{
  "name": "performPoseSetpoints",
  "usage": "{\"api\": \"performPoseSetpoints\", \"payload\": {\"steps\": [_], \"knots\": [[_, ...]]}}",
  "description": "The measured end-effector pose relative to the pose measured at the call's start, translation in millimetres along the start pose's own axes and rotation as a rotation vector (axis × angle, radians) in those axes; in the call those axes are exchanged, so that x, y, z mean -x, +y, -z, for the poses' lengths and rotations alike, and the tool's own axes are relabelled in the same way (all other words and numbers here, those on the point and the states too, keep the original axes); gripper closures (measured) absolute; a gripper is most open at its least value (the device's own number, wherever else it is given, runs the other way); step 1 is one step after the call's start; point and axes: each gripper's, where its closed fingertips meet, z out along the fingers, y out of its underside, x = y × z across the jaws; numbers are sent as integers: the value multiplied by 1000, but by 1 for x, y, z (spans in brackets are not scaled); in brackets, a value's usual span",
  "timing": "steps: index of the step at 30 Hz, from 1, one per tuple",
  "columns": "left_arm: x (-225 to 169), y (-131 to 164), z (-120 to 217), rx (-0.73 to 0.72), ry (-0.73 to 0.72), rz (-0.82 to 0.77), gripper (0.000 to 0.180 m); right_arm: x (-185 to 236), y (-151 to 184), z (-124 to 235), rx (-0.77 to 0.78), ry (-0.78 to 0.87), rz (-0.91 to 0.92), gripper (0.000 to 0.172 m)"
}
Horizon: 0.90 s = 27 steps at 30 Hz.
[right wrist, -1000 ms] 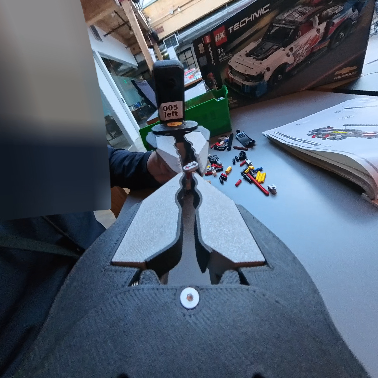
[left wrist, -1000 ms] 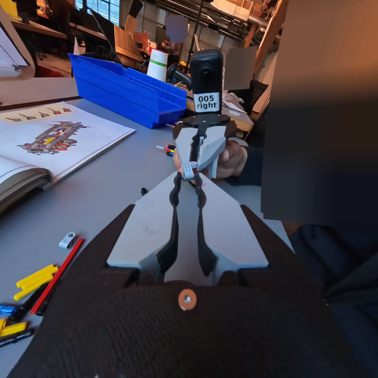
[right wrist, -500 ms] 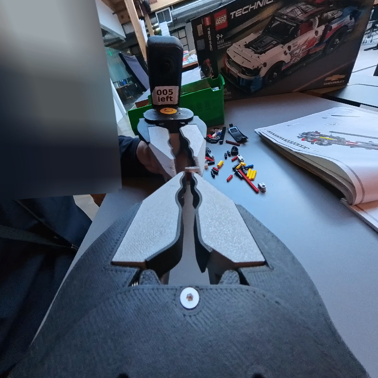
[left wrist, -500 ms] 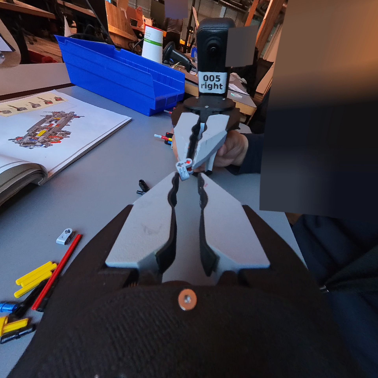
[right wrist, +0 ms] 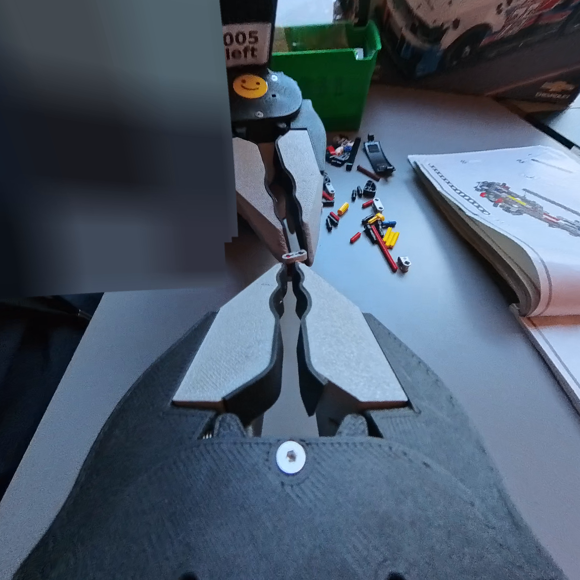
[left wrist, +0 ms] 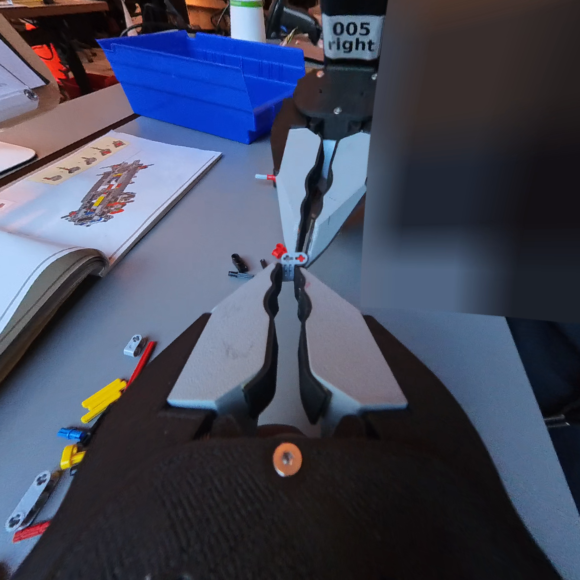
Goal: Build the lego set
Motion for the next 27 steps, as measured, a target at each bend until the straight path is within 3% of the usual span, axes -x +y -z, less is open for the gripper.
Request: {"api": "performPoseSetpoints", "payload": {"steps": [11,16,19,22,27], "knots": [[12,38,-8,267,-156,-173,177,-12,37,-17,244,131,139,171],[22,16,-1,103,-141,-20,175,-21,11,-13,47,170,40,171],[27,7,3,25,-122,73,175,-19,-2,-12,-27,175,20,160],[24,-3,5,-52,-74,153,175,-23,-12,-7,-84,246,92,171],[23,-12,8,-128,-31,238,175,-23,-20,-3,-142,267,93,172]]}}
